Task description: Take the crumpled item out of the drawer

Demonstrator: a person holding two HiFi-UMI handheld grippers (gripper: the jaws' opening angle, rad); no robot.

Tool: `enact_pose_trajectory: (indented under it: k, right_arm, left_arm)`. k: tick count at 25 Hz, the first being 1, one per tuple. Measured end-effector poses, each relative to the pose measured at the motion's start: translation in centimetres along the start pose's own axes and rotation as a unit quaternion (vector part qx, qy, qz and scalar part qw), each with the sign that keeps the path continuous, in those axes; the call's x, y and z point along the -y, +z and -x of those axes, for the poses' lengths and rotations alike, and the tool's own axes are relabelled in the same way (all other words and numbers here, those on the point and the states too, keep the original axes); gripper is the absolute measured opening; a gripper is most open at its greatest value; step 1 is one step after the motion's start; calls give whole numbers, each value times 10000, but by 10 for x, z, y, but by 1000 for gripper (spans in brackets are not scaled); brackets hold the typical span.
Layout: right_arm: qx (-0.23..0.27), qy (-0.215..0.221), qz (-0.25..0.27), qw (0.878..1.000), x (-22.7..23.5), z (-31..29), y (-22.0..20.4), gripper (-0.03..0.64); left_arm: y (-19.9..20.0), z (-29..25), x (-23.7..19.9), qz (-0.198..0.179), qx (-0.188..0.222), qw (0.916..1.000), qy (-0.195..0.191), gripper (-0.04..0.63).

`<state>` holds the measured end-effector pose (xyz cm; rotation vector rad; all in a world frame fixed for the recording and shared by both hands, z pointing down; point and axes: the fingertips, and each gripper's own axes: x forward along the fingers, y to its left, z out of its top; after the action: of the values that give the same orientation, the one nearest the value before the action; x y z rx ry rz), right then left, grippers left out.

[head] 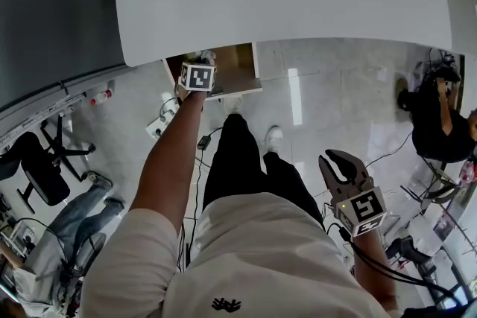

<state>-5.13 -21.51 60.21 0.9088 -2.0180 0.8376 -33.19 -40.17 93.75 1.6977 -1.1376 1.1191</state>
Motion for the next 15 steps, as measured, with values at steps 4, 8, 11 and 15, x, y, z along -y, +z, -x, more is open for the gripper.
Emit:
enact_pose_trajectory:
  k: [4,8,11,15]
  right_arm:
    - [182,18,27,9998,-3,13,-1,84]
    - [410,12,118,9991,-8,34,-6,77]
    - [591,10,166,9981,-10,65,-17,67]
    - [771,60,213,9968,-11,88,-27,63]
  left_arm:
    - [4,26,10,45,167,9999,1,54]
    - [13,63,16,83,541,9984,143,52]
    - [12,102,39,152,733,9970,190,51]
    - [10,140,59,198,910,9954,220,51]
